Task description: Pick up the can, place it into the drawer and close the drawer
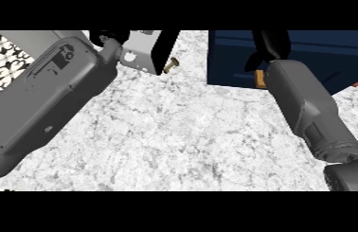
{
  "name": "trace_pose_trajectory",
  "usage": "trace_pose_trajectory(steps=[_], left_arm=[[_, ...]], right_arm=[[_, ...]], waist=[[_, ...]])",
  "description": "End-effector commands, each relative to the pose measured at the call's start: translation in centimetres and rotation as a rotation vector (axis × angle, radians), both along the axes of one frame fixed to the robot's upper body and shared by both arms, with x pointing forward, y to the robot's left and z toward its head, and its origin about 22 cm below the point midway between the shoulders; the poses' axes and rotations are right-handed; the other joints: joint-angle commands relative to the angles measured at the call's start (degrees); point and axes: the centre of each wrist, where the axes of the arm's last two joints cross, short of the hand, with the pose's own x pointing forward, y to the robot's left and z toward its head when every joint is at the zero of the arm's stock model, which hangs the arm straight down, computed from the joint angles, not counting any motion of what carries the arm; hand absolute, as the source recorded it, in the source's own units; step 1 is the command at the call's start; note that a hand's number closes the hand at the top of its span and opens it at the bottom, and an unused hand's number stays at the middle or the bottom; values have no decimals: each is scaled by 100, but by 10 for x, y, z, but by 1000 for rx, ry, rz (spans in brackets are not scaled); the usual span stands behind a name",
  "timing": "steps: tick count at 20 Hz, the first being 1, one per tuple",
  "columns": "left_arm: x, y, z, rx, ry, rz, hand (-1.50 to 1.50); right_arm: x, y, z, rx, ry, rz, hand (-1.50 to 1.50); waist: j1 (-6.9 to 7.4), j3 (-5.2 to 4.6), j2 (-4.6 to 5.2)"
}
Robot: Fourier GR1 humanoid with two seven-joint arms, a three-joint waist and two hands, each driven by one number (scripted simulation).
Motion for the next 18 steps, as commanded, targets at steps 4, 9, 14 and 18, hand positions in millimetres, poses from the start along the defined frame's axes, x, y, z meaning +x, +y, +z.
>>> trace_pose_trajectory(steps=[4,9,14,18], left_arm=[[-3,5,10,-14,-8,-1,-150],[-9,10,2,4,9,-12,-150],[-13,12,-2,-12,25,-3,-150],[-14,23,0,-9,17,-12,-150]], right_arm=[[16,11,50,55,-22,79,-150],[14,34,40,441,67,135,-150],[16,25,43,686,83,186,-150],[16,6,42,722,77,220,-150]], waist=[[53,-20,17],[165,-3,-24],[101,-6,-65],[72,-17,3]])
